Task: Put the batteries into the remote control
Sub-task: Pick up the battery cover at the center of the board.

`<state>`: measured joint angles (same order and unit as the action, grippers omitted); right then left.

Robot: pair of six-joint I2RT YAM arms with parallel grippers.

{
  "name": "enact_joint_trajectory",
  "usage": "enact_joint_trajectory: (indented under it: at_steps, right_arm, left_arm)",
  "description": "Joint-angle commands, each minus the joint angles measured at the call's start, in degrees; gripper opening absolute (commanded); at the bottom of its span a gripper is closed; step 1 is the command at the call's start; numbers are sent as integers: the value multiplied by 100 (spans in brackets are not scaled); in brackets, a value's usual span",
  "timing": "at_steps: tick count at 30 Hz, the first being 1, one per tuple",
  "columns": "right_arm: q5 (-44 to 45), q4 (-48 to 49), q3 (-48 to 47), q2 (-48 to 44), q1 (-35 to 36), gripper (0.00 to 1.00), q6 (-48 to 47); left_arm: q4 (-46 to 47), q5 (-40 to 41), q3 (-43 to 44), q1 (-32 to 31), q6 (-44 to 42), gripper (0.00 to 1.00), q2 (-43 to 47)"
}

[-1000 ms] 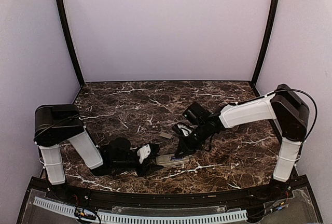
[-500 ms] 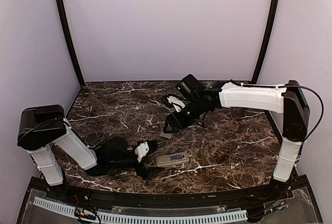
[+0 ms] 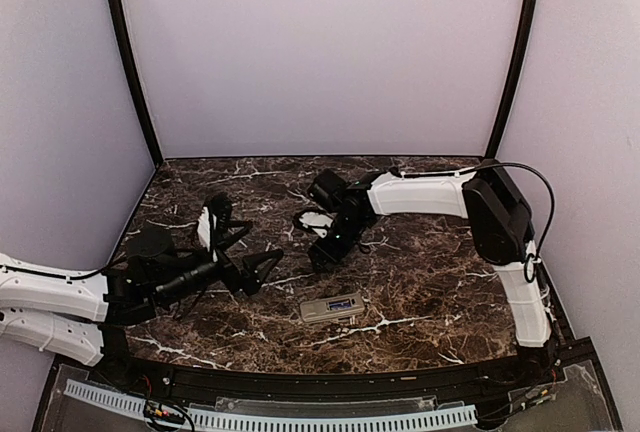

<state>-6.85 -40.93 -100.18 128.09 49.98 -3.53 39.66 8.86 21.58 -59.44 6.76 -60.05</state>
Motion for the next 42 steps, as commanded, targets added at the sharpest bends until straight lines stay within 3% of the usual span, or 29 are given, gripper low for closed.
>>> enact_joint_trajectory:
  at_steps: [1,7,12,27,37,42]
  right_arm:
    - [209,-252,-355,171,-17,69,-89]
    - [344,-376,-126,71,-6,54,-185]
    - [261,-552,-70,7,68,50,-317]
    - [195,-784,-162,146,182,19,-647]
    - [110,-808,-179,-214,188,8,-1014]
    - [-2,-882,292,-831,184,6,-1659]
  left_arm:
    - [-972,574,-69,87,302,99,596]
    - [-1118,772,-38,99,214,99,708]
    - [-1119,800,14,99,133,99,660]
    - [-1318,1243,42,108,121,99,539]
    - [-1357,1469,-52,108,248,99,185]
    - [-1089,951,-255,80,81,99,-231]
